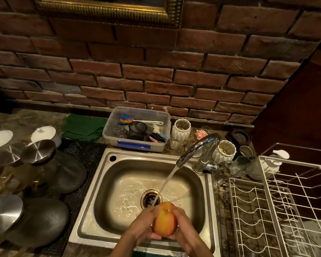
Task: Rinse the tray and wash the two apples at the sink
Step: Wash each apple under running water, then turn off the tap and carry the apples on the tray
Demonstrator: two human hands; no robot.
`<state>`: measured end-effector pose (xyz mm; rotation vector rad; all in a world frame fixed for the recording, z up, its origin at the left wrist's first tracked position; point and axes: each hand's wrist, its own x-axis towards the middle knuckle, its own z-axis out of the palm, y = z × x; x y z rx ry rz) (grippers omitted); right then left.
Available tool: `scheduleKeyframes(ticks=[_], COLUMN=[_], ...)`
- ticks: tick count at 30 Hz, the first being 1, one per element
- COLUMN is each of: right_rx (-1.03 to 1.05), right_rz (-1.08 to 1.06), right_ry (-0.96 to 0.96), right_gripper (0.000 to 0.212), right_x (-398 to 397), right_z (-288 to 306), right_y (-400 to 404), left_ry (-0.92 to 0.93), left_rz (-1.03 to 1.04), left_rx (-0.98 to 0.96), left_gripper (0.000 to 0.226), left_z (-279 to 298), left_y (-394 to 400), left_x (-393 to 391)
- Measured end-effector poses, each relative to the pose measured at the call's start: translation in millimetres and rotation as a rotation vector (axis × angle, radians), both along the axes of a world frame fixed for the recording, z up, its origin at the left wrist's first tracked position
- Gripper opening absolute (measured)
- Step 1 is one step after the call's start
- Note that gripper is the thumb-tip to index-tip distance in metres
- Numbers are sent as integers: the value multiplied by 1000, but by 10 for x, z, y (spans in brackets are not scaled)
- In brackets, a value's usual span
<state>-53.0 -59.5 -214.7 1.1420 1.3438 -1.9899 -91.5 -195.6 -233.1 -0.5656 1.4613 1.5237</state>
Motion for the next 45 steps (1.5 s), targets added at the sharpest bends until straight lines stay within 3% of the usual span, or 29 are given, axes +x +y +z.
scheduleKeyframes(ticks=[5, 9, 15, 27, 32, 39, 45], right_rx=[90, 178, 160, 227, 390, 353, 317], right_rz=[57, -14, -35, -219, -133, -176, -195], right_ry=[13, 158, 124, 357, 350, 280, 228], right_gripper=[40, 38, 49, 23, 29, 39, 31], right_x=[110, 171, 396, 1357, 1689, 2014, 2207], right_z=[42, 132, 238, 267, 222, -121, -286], right_y=[34, 95, 171, 259, 311, 279, 217], left_ry=[-2, 101, 51, 262, 368, 386, 347], left_rz=[-9, 72, 16, -106, -121, -247, -281], left_rx=[27, 87, 85, -28, -118, -220, -249], left_gripper=[42, 37, 41, 29, 32, 37, 35], left_z=[139, 231, 452, 567, 478, 323, 161], left_y=[25, 65, 141, 247, 300, 260, 239], left_x=[148, 212, 392, 1162, 1500, 1776, 1941])
